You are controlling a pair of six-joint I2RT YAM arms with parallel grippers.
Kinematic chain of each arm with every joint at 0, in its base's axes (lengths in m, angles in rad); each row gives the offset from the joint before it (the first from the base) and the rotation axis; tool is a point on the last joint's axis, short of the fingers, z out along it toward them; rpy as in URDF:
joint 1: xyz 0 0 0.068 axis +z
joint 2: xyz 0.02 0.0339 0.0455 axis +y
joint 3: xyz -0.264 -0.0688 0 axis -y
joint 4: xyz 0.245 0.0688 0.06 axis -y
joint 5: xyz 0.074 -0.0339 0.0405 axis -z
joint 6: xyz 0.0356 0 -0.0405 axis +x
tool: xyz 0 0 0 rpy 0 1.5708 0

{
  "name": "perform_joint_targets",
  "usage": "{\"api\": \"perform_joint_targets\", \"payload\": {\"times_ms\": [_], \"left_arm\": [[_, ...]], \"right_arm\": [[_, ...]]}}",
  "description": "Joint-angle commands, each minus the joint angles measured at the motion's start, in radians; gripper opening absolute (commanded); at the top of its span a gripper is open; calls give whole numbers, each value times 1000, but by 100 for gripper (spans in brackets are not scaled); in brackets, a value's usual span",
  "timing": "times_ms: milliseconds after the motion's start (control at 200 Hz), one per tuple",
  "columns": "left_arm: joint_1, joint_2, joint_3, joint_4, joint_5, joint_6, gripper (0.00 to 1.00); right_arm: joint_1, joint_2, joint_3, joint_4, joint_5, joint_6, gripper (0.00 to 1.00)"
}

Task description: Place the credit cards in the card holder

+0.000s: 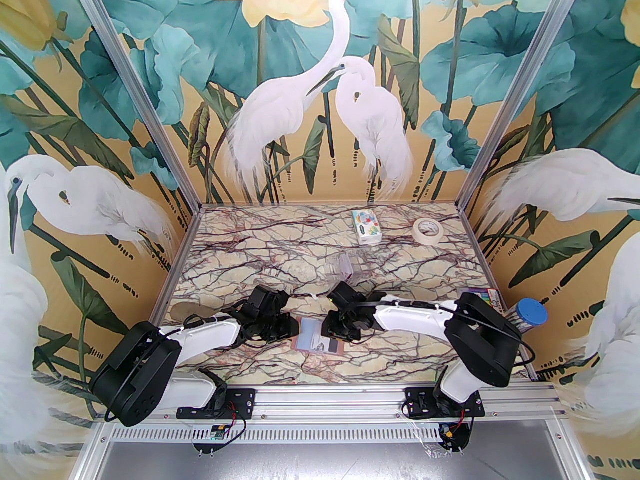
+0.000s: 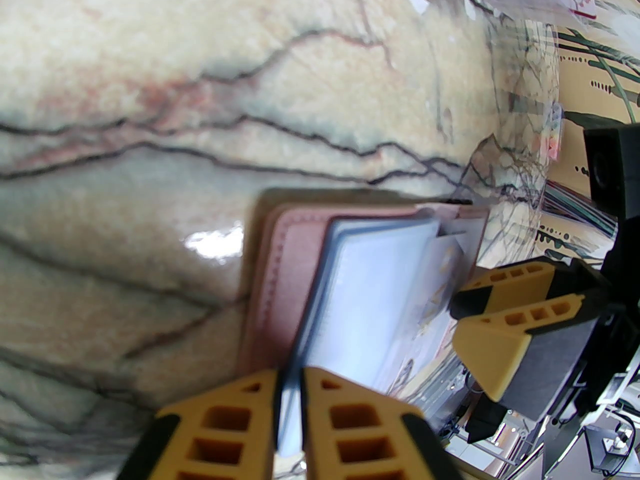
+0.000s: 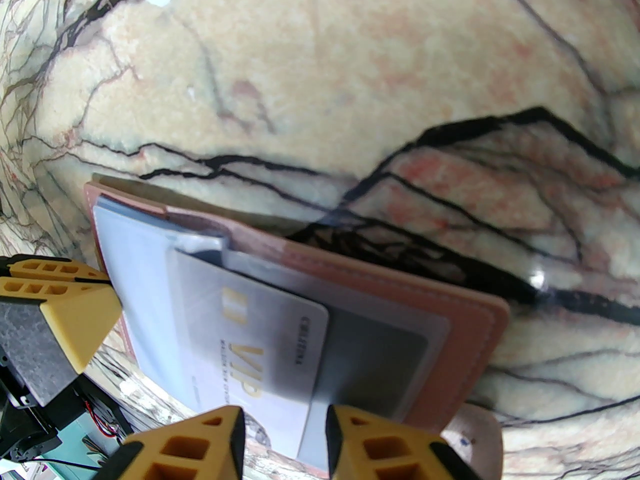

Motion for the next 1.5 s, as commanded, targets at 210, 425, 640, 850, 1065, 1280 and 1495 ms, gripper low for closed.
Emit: {"api": "perform_joint_targets", "payload": {"times_ms": [210, 425, 640, 850, 1065, 1280, 1495], "left_arm": [[-13, 30, -14, -42, -41, 15, 15], [-13, 31, -15, -42, -41, 14, 15], [-13, 29, -16, -42, -41, 13, 15], [-13, 28, -16, -42, -41, 12, 15], [-13, 28, -16, -42, -42, 13, 15], [-13, 28, -16, -42, -40, 13, 15], [-13, 28, -16, -42, -40, 12, 15]], "right_arm": [[15, 29, 35, -3, 2, -19, 26], [22, 43, 53, -13, 2, -28, 23], [29, 58, 69, -12, -2, -35, 21], [37, 73, 85, -12, -1, -36, 20], [45, 91, 108, -18, 2, -40, 20], [52, 112, 128, -21, 2, -43, 20], [61, 123, 145, -26, 8, -44, 20]]}}
